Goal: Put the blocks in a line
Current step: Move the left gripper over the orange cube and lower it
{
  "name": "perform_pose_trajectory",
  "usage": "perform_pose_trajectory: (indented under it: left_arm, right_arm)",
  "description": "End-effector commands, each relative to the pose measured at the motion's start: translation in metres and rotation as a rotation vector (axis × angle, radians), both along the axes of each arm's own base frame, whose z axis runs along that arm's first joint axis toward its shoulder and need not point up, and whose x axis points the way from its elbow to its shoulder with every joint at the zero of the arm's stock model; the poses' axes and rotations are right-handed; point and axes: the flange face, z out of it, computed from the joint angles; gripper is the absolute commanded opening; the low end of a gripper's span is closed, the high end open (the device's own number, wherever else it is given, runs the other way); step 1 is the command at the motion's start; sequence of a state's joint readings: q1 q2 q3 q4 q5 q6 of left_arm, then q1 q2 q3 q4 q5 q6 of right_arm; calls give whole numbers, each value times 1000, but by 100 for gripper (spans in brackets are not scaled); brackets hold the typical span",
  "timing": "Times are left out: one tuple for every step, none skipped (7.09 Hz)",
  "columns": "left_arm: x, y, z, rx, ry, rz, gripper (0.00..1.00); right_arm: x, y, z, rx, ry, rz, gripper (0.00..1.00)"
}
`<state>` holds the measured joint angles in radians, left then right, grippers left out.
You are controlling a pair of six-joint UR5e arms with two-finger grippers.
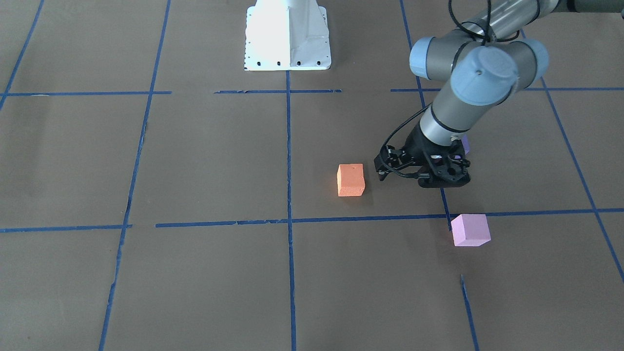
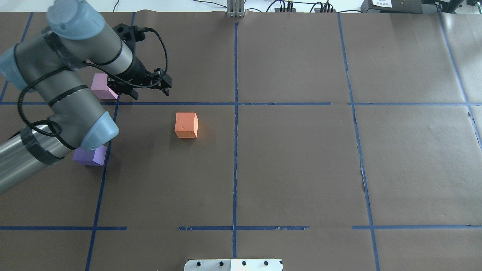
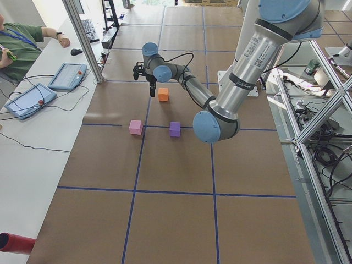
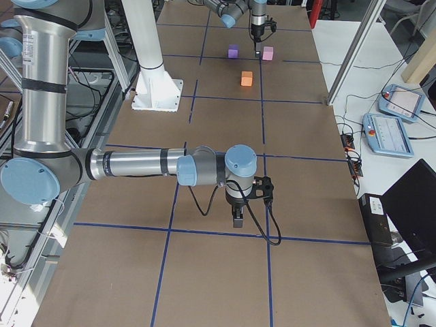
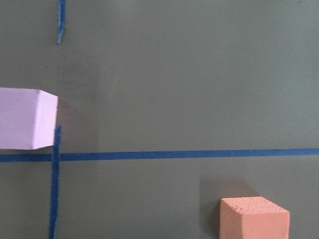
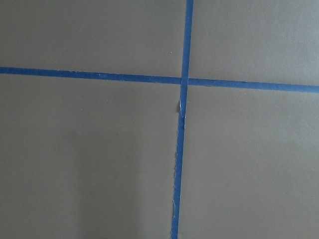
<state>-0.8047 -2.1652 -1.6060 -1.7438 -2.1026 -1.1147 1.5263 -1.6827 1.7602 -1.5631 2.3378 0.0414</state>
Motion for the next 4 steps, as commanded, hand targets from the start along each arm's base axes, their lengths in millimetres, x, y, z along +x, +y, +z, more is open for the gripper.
perform_pose_trajectory:
  left_arm:
    - [51,13,-1,-7,-16,-14,100]
    - [65,14,-3,-11,-29,-31,100]
    - [82,14,-8,-5,-42,-31,100]
    - [95,18,0,-13,-55,-13,100]
  right_arm:
    - [0,0,0,-1,-1,0,100]
    - [0,0,0,-1,0,0,100]
    - [0,0,0,1,0,0,100]
    - [0,0,-1,1,-2,0,100]
